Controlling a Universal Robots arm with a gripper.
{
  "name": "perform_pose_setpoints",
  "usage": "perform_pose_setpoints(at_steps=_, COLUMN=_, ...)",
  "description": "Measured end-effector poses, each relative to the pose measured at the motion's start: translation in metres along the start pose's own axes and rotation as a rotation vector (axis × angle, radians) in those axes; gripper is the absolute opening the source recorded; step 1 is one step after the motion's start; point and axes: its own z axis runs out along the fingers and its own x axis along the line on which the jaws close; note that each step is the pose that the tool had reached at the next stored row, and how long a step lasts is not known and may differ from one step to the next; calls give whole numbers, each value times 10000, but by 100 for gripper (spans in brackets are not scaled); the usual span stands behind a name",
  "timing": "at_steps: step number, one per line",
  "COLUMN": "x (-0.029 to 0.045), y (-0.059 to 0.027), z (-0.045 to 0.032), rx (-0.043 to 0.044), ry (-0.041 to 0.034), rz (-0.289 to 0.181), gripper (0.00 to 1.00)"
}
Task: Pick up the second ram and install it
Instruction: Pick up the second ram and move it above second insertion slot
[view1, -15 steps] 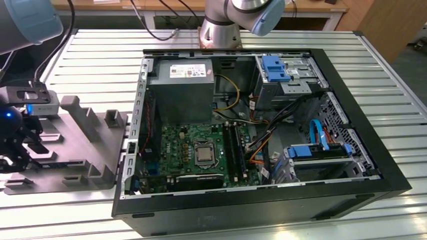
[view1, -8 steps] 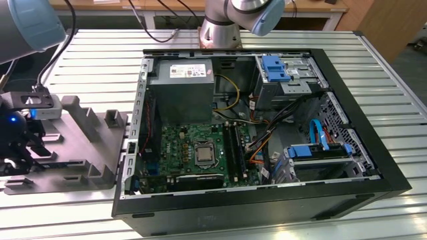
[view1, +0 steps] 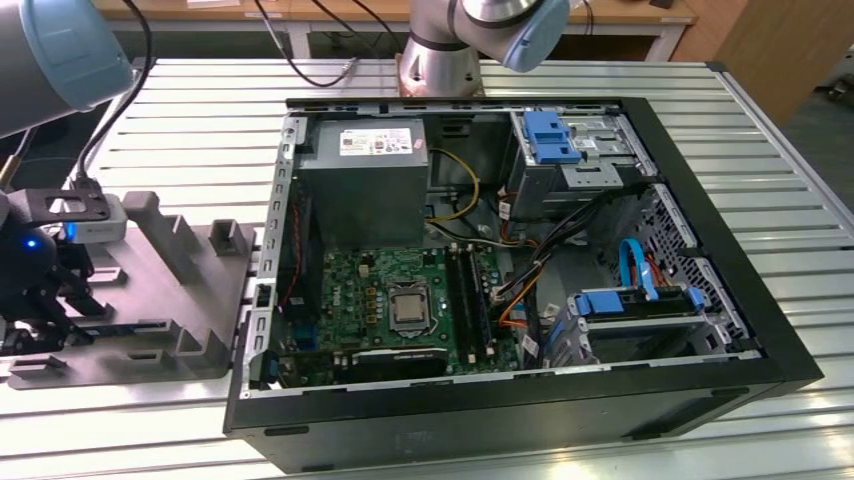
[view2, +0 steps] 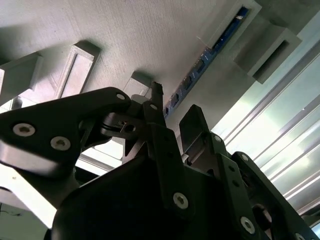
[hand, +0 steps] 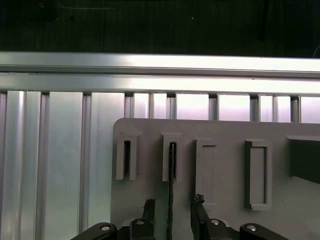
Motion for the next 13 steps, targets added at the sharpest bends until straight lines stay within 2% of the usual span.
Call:
perform_pose_setpoints(at_steps=5, x=0, y=0, z=2, rx=2, ry=-1, rz=0, gripper=41)
perform_pose_setpoints(at_steps=6, x=0, y=0, z=2, rx=2, ry=-1, rz=1, gripper=40)
perform_pose_setpoints(at_steps=7, x=0, y=0, z=2, rx=2, ry=-1, rz=0, gripper=34)
perform_pose_setpoints(at_steps=8, x=0, y=0, z=3, rx=2, ry=-1, rz=0, gripper=34)
perform_pose_setpoints(at_steps=9, x=0, y=0, z=2, rx=2, ry=-1, rz=1, gripper=27)
perform_pose_setpoints(at_steps=13, x=0, y=0, z=-10, rx=2, ry=-1, rz=0, gripper=27)
